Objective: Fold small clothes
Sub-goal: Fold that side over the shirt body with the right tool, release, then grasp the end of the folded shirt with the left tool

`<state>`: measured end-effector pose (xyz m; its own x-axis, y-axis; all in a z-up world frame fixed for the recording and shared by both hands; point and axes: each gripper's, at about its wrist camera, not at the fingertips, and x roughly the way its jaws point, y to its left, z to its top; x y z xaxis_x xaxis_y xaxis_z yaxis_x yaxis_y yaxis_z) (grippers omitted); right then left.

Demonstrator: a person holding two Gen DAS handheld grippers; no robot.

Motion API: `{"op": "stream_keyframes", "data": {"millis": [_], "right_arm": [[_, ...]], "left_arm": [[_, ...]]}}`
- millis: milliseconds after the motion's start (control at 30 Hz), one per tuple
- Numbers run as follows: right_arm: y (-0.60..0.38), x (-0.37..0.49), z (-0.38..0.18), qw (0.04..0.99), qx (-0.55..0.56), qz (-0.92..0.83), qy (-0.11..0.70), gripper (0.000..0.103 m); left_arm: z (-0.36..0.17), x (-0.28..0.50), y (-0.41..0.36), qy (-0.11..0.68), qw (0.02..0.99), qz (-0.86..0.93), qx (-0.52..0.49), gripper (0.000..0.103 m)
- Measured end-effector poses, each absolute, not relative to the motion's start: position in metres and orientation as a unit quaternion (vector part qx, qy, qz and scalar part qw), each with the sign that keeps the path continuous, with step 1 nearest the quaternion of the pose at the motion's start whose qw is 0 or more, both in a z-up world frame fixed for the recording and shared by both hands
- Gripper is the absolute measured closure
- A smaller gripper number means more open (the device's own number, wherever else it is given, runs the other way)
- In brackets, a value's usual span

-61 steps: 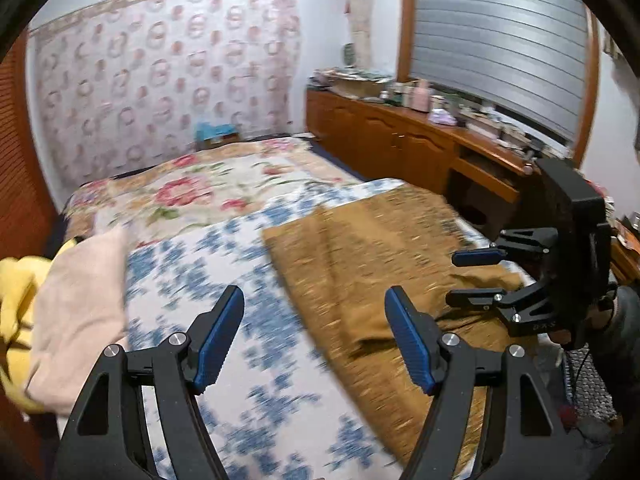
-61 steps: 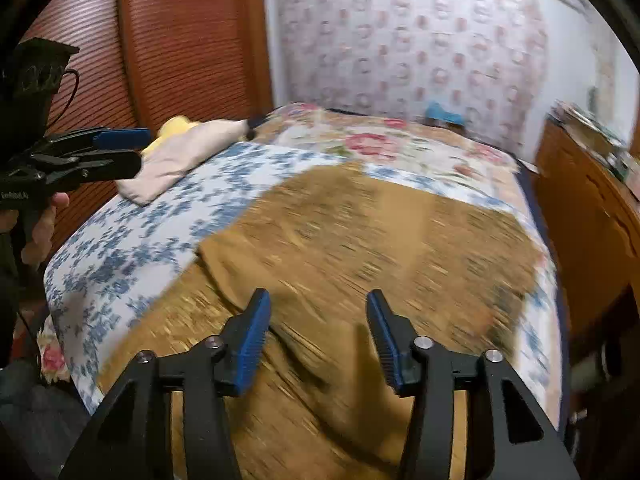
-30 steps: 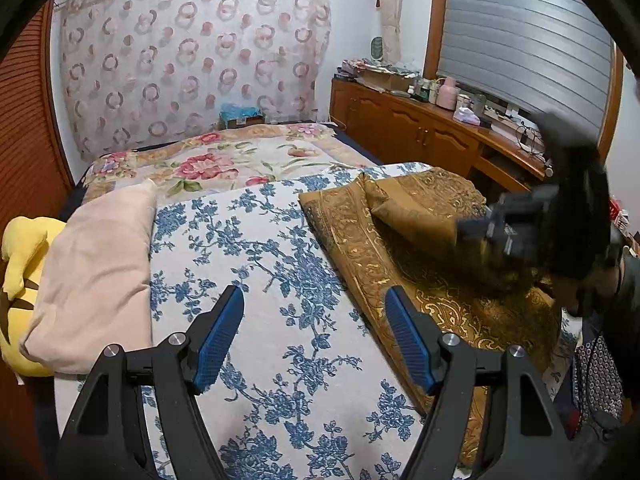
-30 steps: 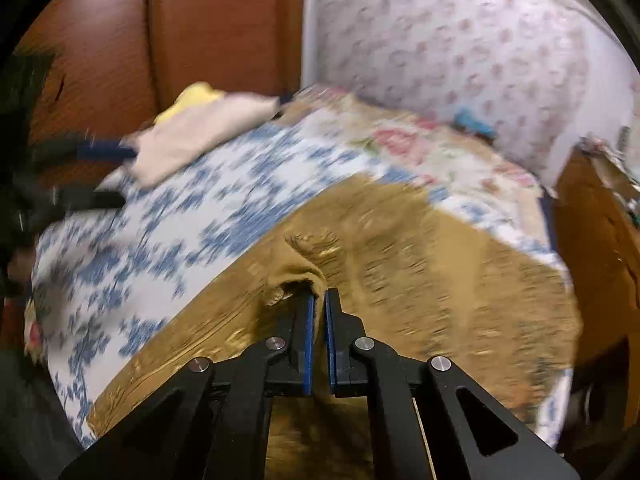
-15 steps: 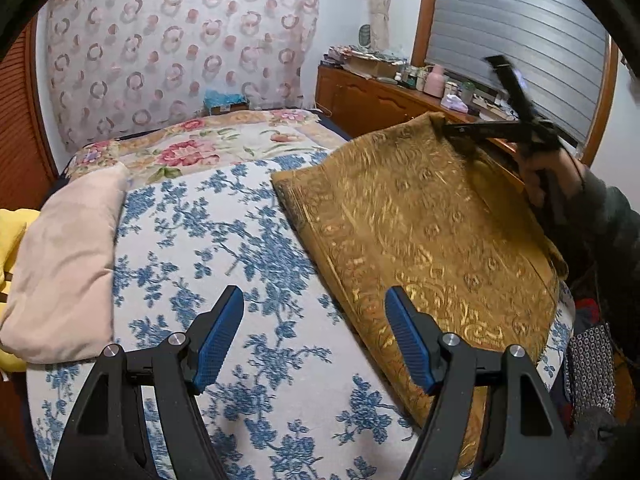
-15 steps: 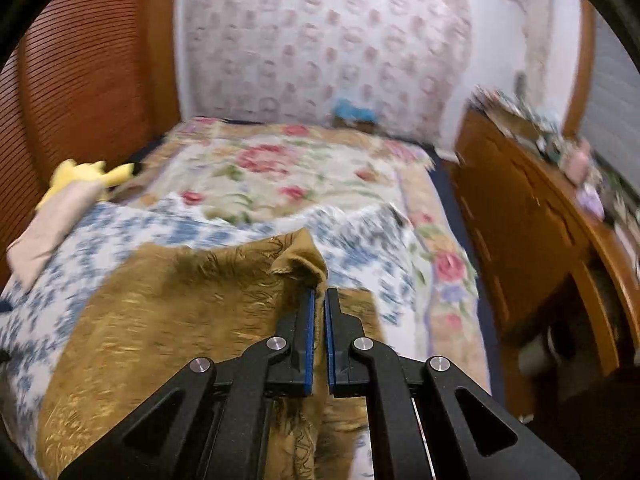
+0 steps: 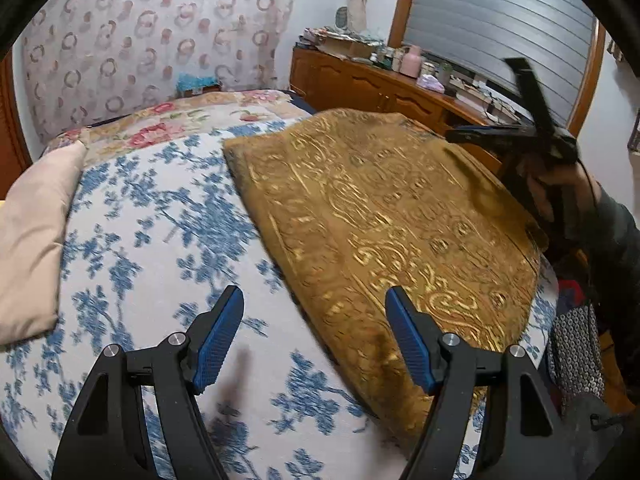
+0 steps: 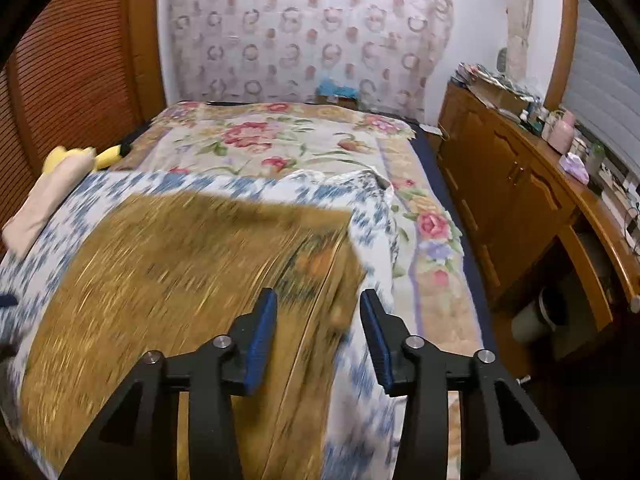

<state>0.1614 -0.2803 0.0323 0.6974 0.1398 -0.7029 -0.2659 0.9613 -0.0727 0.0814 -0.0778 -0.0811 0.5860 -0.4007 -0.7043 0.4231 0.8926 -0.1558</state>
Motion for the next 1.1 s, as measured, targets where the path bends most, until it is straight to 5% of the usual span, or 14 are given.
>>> {"op": "stream_keyframes", "data": {"millis": [333, 900, 1100], "right_arm": [[-0.282, 0.065, 0.024, 0.913, -0.105, 0.154, 0.363, 0.058], [-0.28, 0.04, 0.02, 0.896, -0.119, 0.208, 0.374, 0.058], [-0.282, 0.037, 0.014, 0.888, -0.123, 0.216, 0.387, 0.047]], "left_arm": [[-0.094, 0.062, -0.087, 0.411, 0.878, -0.245, 0.025, 0.029], [-0.107, 0.039, -0.096, 0.431, 0.862, -0.262, 0.051, 0.034], [-0.106, 0.03, -0.099, 0.434, 0.853, -0.284, 0.052, 0.051]]}}
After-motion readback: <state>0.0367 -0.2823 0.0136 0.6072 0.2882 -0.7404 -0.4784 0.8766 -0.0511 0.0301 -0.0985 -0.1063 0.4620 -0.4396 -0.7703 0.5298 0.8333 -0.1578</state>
